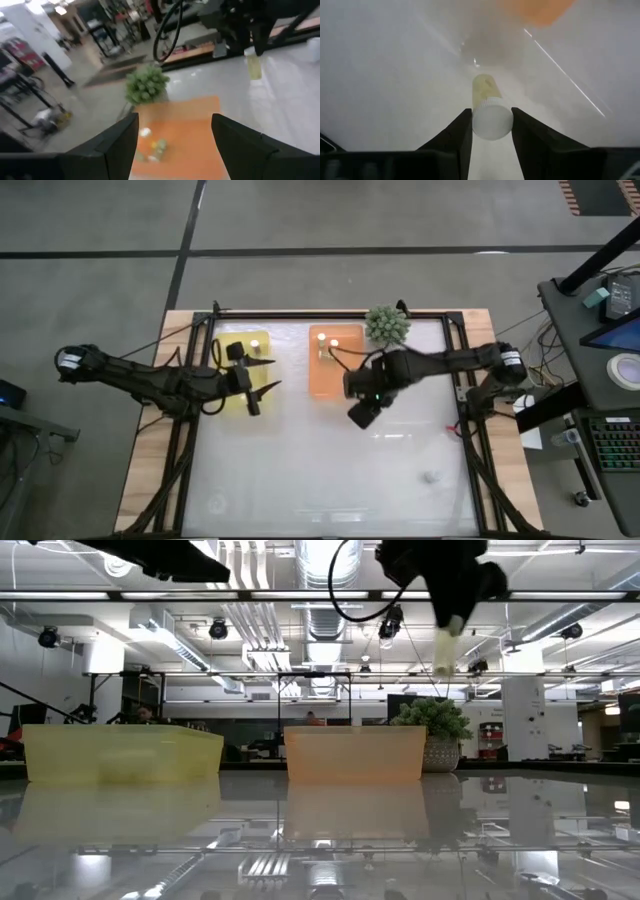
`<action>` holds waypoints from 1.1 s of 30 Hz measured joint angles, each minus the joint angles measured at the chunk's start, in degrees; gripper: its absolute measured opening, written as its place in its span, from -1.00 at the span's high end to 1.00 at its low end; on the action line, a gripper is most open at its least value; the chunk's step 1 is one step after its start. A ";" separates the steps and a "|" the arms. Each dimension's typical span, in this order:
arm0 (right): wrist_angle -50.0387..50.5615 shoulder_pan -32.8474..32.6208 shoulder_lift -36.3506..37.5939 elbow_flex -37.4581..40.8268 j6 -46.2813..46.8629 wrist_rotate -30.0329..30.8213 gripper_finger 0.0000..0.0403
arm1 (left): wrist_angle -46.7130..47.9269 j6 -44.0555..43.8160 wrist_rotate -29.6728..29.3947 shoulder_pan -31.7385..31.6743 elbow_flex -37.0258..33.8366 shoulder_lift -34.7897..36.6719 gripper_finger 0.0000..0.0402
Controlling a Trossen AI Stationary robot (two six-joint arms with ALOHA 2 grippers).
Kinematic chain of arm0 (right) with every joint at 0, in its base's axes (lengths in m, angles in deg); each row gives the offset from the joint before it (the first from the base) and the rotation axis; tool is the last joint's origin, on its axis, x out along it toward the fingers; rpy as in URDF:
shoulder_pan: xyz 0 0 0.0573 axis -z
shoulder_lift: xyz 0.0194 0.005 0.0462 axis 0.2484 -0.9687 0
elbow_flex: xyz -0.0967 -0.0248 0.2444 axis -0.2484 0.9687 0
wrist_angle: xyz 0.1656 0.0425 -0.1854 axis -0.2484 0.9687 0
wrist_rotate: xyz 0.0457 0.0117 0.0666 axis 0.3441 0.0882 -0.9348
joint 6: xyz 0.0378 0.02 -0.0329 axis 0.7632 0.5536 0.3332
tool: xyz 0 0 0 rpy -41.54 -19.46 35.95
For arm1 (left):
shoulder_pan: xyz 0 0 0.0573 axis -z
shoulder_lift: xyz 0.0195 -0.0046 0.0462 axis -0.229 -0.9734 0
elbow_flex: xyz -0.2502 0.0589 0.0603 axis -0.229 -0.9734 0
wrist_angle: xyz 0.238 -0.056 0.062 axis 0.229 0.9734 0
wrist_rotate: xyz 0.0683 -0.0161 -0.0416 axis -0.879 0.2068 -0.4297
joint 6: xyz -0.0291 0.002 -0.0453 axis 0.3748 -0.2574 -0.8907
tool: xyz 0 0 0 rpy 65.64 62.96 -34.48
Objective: Pick and place medicine bottles into bin by pill shape (circle, oval)
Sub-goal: Put the yellow tablet bottle into the orange bin
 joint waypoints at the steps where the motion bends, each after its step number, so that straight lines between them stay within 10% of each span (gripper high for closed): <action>1: -0.01 1.13 0.00 -0.61 -1.45 0.01 0.44 | -0.43 1.07 -0.59 0.00 -0.01 -0.03 -0.17; 17: -2.49 20.83 -0.26 -6.11 -20.10 -1.05 0.44 | -2.56 4.06 -2.18 0.00 -0.50 0.23 -0.17; 33: -7.32 24.45 -5.60 -8.28 -29.09 -1.10 0.44 | -3.90 4.52 -2.16 -0.02 -0.50 -0.04 -0.17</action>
